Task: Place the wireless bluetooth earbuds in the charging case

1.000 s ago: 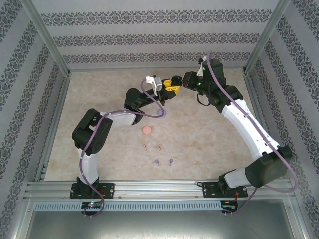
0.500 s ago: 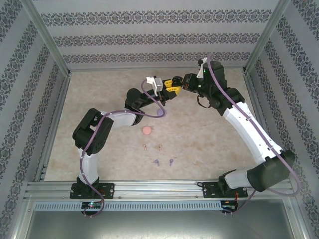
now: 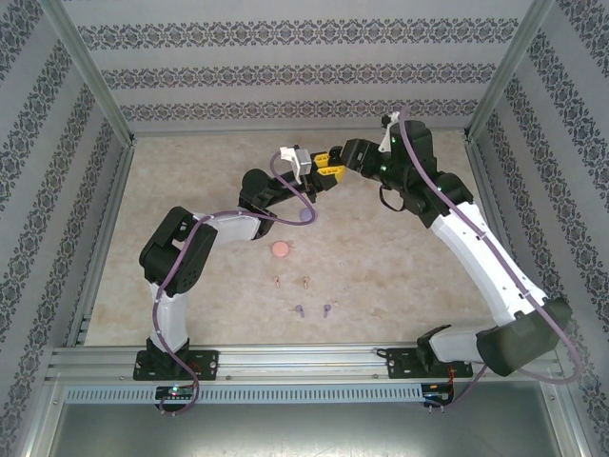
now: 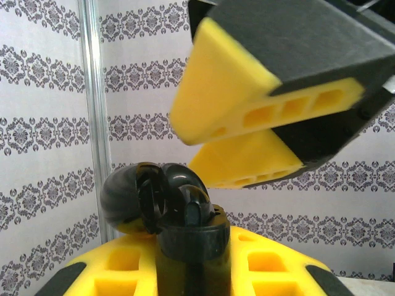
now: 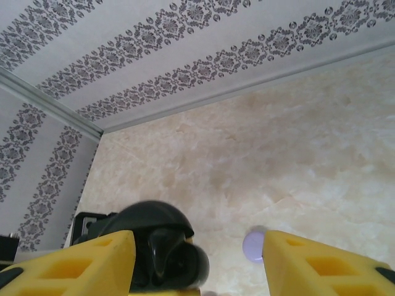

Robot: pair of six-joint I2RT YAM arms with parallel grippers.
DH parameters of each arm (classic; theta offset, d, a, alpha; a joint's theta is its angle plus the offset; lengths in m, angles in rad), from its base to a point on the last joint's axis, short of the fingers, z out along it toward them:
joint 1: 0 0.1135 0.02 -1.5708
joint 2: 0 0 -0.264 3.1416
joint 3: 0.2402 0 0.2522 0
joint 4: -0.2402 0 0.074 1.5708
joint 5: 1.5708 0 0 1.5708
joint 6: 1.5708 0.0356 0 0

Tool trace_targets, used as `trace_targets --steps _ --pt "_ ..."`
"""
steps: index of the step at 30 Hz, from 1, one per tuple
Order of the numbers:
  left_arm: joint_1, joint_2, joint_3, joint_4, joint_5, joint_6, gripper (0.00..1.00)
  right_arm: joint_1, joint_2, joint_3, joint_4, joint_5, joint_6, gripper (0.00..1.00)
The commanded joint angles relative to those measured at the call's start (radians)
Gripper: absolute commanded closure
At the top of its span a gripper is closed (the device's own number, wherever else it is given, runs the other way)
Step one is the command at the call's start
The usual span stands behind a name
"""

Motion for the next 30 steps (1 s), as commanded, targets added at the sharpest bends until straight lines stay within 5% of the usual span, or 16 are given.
trace_targets --steps 1,13,30 --pt "-0.011 0.001 0.025 0.06 0.009 -0.005 1.0 -0.006 0.035 0.048 -0.015 0.033 -0.024 0.44" --pt "-0.012 -0.003 0.025 0.06 0.004 0.001 1.0 -0.012 0.081 0.069 -0.033 0.03 -0.031 0.57" --pt "-0.01 0.002 0.028 0.06 -0.008 0.013 1.0 -0.017 -0.033 0.007 -0.051 -0.006 -0.007 0.52"
